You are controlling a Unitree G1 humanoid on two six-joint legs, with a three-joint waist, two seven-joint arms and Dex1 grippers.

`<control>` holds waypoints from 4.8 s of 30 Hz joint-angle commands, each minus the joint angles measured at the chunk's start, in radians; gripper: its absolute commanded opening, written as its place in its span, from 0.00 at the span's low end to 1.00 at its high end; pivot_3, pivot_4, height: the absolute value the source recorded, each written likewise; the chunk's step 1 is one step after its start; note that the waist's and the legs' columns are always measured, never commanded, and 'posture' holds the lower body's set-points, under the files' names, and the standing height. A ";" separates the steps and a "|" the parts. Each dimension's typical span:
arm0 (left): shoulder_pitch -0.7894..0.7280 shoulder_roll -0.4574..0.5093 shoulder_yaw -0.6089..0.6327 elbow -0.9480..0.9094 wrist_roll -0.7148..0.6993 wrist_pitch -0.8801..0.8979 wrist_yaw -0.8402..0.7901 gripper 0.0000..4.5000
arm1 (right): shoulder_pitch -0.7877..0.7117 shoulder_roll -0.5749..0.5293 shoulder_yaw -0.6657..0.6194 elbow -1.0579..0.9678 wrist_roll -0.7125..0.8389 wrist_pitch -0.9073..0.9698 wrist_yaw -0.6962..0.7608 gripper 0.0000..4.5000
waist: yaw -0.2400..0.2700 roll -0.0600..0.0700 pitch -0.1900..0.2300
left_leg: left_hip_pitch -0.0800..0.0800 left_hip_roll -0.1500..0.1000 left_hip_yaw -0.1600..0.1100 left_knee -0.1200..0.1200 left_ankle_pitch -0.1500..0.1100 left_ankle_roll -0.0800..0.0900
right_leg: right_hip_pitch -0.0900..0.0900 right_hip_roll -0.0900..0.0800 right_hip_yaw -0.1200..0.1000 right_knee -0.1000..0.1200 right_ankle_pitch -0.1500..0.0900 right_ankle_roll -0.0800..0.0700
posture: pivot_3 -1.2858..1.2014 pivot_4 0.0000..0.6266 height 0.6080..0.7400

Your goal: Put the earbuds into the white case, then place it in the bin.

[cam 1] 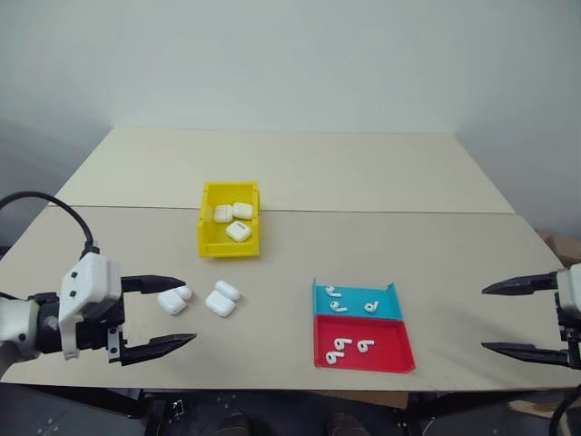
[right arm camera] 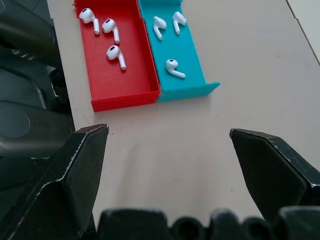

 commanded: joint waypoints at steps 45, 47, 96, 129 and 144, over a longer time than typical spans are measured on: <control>-1.035 0.288 -1.120 0.430 0.412 0.730 0.120 1.00 | 0.018 -0.024 0.056 -0.128 -0.153 0.268 -0.241 1.00 | 0.005 -0.001 0.002 | -0.008 -0.003 -0.003 0.000 0.000 0.001 | -0.005 0.000 -0.001 0.000 -0.002 0.002 | 0.52 0.24 1.00; -1.057 0.265 -1.151 0.457 0.435 0.738 0.112 1.00 | 0.021 -0.018 0.052 -0.135 -0.153 0.274 -0.250 1.00 | 0.007 -0.002 0.002 | -0.008 -0.003 -0.003 0.000 0.000 0.001 | -0.005 0.000 -0.002 0.000 -0.002 0.002 | 0.52 0.24 1.00; -0.884 0.201 -0.880 0.265 0.388 0.615 0.141 0.61 | 0.032 -0.014 0.050 -0.157 -0.185 0.311 -0.307 1.00 | 0.002 -0.002 0.002 | -0.009 -0.004 -0.007 0.001 0.000 0.001 | -0.004 -0.001 -0.004 0.001 -0.002 0.002 | 0.52 0.24 1.00; -0.295 -0.511 -0.517 0.269 0.113 -0.469 -0.057 0.61 | -0.652 -0.281 0.966 -0.622 -0.218 0.627 -0.349 0.82 | 0.001 0.001 0.000 | -0.007 -0.004 -0.008 0.006 0.000 0.001 | -0.002 -0.003 -0.006 0.002 -0.001 0.002 | 0.52 0.24 1.00; -0.265 -0.487 -0.529 0.224 0.110 -0.473 -0.007 0.61 | -0.913 -0.027 1.370 -0.520 -0.575 0.662 -0.257 0.60 | 0.002 0.001 0.000 | -0.007 -0.004 -0.008 0.006 0.000 0.001 | -0.002 -0.003 -0.006 0.003 -0.001 0.002 | 0.52 0.24 1.00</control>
